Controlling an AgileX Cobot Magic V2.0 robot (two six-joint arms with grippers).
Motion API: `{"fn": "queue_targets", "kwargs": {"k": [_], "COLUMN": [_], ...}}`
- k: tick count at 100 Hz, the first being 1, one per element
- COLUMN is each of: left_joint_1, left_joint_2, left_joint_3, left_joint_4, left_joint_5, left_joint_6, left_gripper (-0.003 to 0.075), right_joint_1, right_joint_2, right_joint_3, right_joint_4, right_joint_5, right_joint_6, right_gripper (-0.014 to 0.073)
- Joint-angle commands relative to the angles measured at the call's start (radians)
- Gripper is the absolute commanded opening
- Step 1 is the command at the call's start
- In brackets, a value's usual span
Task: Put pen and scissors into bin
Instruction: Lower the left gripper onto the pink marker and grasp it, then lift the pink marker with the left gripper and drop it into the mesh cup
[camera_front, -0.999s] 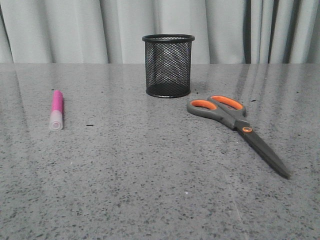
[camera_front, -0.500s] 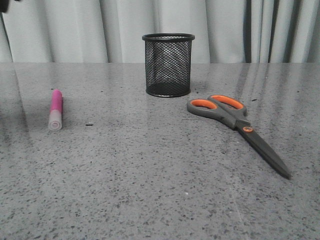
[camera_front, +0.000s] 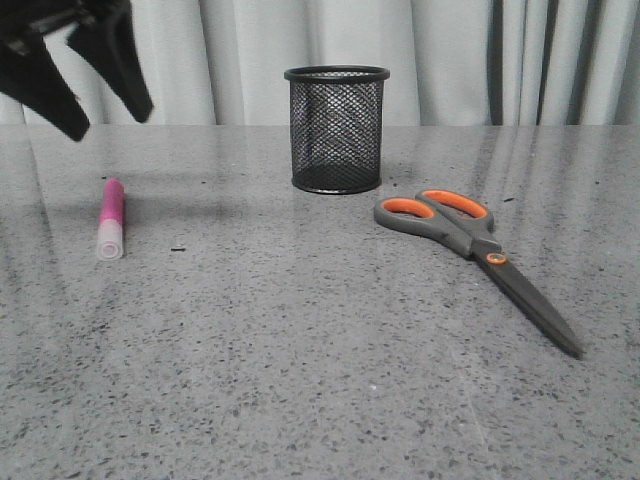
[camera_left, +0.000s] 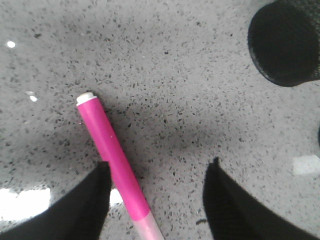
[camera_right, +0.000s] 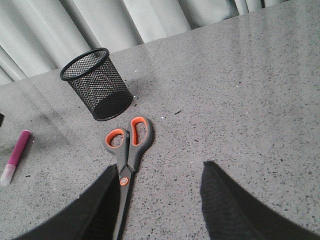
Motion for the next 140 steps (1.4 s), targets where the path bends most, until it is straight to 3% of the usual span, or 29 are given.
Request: {"fn": "queue_targets", "kwargs": {"k": [1,23,92,102,121,140], "left_joint_1": [-0.008,-0.008,-0.012,-0.012,-0.012,-0.012], "left_joint_2": [-0.010,0.043,0.157,0.182,0.219,0.163], "left_joint_3": [-0.037,-0.037,-0.037,-0.037,-0.037,-0.073], "left_joint_4": [-0.019,0.070,0.093,0.094,0.094,0.049], "left_joint_5": [-0.034,-0.026,-0.004,0.043,0.123,-0.025], "left_joint_6": [-0.047,-0.167,-0.192,-0.182,-0.080,0.045], "left_gripper": [0.0438,0.0343,0.0327,0.0248,-0.0020,-0.0020], "right_joint_1": [0.005,0.026,0.035,0.035,0.035,0.035], "right_joint_2": [0.021,0.021,0.021,0.021,0.021,0.021], "right_joint_3": [-0.037,-0.010,0.025,0.025,0.025,0.025], "right_joint_4": [0.003,-0.005,-0.005,-0.005,-0.005,-0.005], "right_joint_5": [-0.063,-0.066,-0.109,-0.109,-0.114,-0.114], "right_joint_6": [-0.014,-0.014,-0.014,-0.014,-0.014,-0.014], "right_gripper": [0.0325,0.0325,0.0320,0.0320,0.0320,0.0320]}}
